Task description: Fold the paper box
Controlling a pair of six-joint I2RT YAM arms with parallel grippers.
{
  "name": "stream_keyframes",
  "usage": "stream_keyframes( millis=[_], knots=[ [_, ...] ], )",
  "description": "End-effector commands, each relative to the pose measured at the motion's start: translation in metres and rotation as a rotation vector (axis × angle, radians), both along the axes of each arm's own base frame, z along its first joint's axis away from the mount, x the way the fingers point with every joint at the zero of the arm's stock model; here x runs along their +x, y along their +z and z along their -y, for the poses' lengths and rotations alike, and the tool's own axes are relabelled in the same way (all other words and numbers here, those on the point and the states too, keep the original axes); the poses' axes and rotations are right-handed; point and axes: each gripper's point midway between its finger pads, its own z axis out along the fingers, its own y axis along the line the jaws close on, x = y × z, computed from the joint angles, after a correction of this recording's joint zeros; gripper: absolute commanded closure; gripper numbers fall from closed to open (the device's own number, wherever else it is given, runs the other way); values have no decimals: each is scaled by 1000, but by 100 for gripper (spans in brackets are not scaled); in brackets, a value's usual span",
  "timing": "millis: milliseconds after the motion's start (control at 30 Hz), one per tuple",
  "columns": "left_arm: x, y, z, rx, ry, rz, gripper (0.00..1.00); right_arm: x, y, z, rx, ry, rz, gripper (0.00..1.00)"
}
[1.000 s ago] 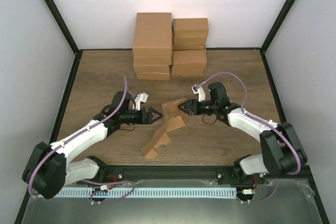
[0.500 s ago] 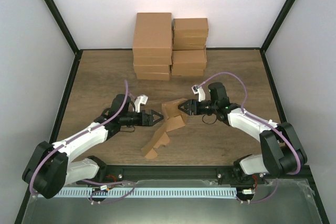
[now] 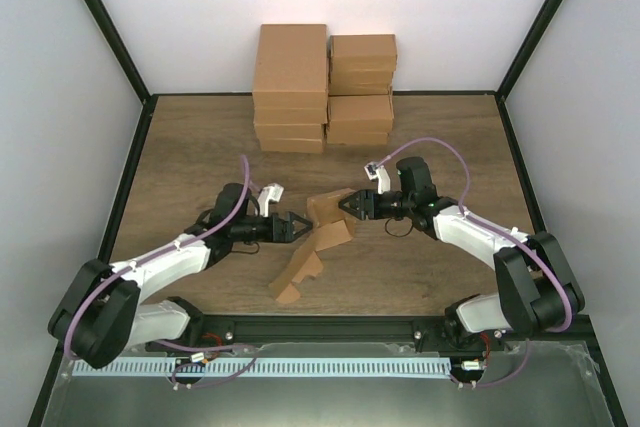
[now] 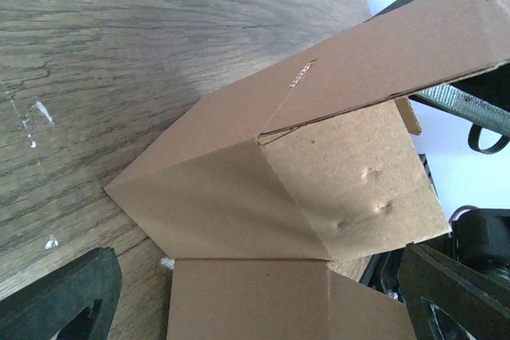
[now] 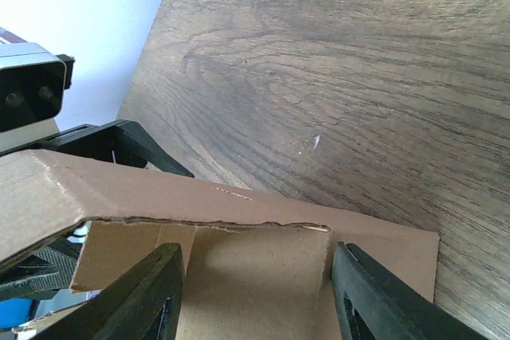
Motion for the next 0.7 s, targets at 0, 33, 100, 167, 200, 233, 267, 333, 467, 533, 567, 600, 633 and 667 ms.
stream_keyframes(
  millis=[0,33,100,167,200,233,267,333,467,533,567,600,633,667],
  knots=[
    [3,9,8,-44,-20,43,2,-6,-6,-4,3,19,-38,47],
    [2,8,9,-45,-23,41,2,-7,-6,-4,6,21,-40,47],
    [2,7,10,-47,-26,40,2,-8,-7,-5,10,22,-43,47],
    [3,6,11,-45,-24,39,3,-8,-7,-5,10,22,-44,47],
    [3,6,12,-43,-23,39,4,-8,-7,-5,10,22,-45,47],
    [3,5,12,-41,-22,38,5,-8,-8,-4,10,21,-47,47],
    [4,4,12,-39,-19,36,5,-8,-7,-5,12,22,-46,47],
    [5,2,13,-36,-17,32,7,-8,-7,-5,13,25,-47,47],
    [8,-5,12,-25,3,13,14,-9,-9,-5,11,25,-51,47],
    [10,-11,11,-14,15,-1,20,-10,-10,-5,10,27,-52,47],
    [10,-12,11,-13,16,-6,23,-11,-11,-5,9,28,-55,47],
    [10,-14,12,-11,17,-12,28,-11,-11,-5,7,28,-55,47],
    [11,-16,12,-12,17,-17,30,-11,-12,-4,5,27,-56,47],
    [11,-17,13,-11,17,-22,31,-11,-13,-4,2,25,-54,47]
  ],
)
